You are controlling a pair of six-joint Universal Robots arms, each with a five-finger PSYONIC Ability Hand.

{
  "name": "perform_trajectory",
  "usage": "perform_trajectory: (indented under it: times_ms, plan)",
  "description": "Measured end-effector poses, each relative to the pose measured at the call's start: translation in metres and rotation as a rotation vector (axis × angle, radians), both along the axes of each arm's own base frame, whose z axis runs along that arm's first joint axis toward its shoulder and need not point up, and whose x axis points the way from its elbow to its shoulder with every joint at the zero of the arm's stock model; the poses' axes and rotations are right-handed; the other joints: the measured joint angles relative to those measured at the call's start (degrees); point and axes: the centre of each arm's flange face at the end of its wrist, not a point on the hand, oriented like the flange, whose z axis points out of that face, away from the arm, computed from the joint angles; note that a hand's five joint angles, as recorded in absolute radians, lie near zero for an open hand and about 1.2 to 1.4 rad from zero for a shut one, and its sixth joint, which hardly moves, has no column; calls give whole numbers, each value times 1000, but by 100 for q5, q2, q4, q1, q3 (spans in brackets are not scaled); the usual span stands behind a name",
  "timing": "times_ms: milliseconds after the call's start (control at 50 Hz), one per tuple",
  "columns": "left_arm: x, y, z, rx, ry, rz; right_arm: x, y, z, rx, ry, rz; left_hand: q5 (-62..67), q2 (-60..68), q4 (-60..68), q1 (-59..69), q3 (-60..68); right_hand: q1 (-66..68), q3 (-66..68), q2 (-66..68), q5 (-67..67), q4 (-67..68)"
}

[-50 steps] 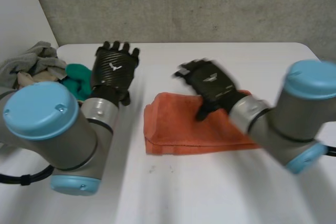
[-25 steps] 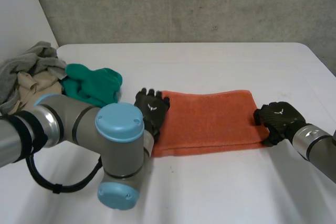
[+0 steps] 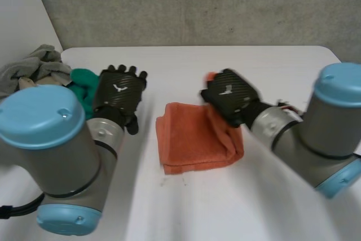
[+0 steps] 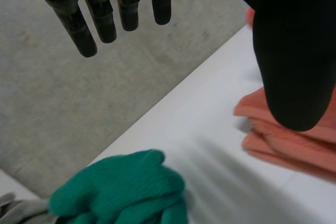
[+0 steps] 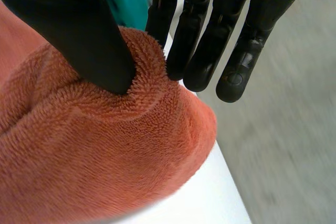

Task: Fold the laundry.

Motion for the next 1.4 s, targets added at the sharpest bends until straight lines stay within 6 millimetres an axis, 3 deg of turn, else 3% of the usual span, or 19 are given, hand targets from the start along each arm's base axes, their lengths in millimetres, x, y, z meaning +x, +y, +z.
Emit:
perform_trajectory:
  times_ms: [20, 60, 100, 140, 160, 200, 240, 260, 340, 420, 500, 600, 760, 880, 960, 1060, 1220, 1320, 1400]
  plan:
    - [5, -2, 1, 0, 0, 14, 16, 15, -4, 3, 1, 80, 0, 0, 0, 0, 0, 0, 0, 0, 0, 0]
    - [6, -2, 0, 1, -1, 17, 19, 18, -5, 6, 1, 95, 0, 0, 0, 0, 0, 0, 0, 0, 0, 0]
    - [16, -6, -1, 8, -5, 46, 45, 45, -23, 44, 13, 234, 0, 0, 0, 0, 0, 0, 0, 0, 0, 0]
    - [21, -9, -4, 14, -9, 59, 55, 54, -34, 68, 21, 280, 0, 0, 0, 0, 0, 43, 0, 0, 0, 1]
    - [22, -9, -4, 16, -10, 62, 64, 61, -44, 91, 28, 304, 0, 0, 0, 0, 0, -689, -711, -705, -664, -723]
    - [23, -10, -6, 17, -11, 64, 70, 62, -51, 111, 33, 295, 0, 0, 0, 0, 0, -3115, -3274, -3445, -3099, -3269]
    - [21, -12, -5, 13, -8, 59, 71, 57, -50, 130, 15, 239, 0, 0, 0, 0, 0, -3115, -3274, -3445, -3099, -3269]
    - [19, -13, -4, 6, -1, 52, 70, 51, -45, 149, -13, 184, 0, 0, 0, 0, 0, -4045, -5401, -5384, -5083, -5368]
    - [7, -15, 1, -13, 26, 18, 58, 29, -25, 220, -131, 29, 0, 0, 0, 0, 0, -4047, -5527, -5468, -5215, -5459]
    - [-19, -14, 5, -26, 83, -75, 27, -6, 6, 374, -360, -147, 0, 0, 0, 0, 0, -4047, -5527, -5468, -5215, -5459]
    - [-36, -12, 0, -10, 106, -132, 12, -18, 12, 482, -444, -195, 0, 0, 0, 0, 0, -4047, -5527, -5468, -5215, -5459]
    - [-49, -9, -24, 66, 83, -165, 6, -28, -6, 612, -423, -225, 0, 0, 0, 0, 0, -4047, -5527, -5468, -5215, -5459]
    - [-39, -4, -67, 225, -55, -93, 12, -37, -52, 731, -284, -249, 0, 0, 0, 0, 0, -4047, -5527, -5468, -5215, -5459]
    - [-31, -2, -80, 291, -113, -71, 14, -41, -75, 713, -165, -263, 0, 0, 0, 0, 0, -4047, -5527, -5468, -5216, -5459]
    - [-31, -2, -80, 299, -115, -80, 14, -41, -75, 667, -122, -264, 0, 0, 0, 0, 0, -4115, -5527, -5469, -5216, -5460]
    - [-37, -4, -64, 269, -77, -126, 11, -38, -50, 592, -139, -265, 0, 0, 0, 0, 0, -4116, -5527, -5469, -5239, -5459]
    - [-38, -4, 21, 102, 71, -255, -22, -43, -12, 522, -360, -333, 0, 3, 2, 21, 1, -4116, -5525, -5469, -5245, -5459]
    - [-31, 5, 63, 58, 118, -407, -51, -40, -15, 556, -450, -404, 0, 10, 14, 21, 11, -4116, -5525, -5469, -5245, -5459]
    - [-25, 12, 78, 77, 126, -508, -60, -29, -29, 622, -453, -432, 0, 10, 14, 21, 3, -4116, -5525, -5469, -5245, -5459]
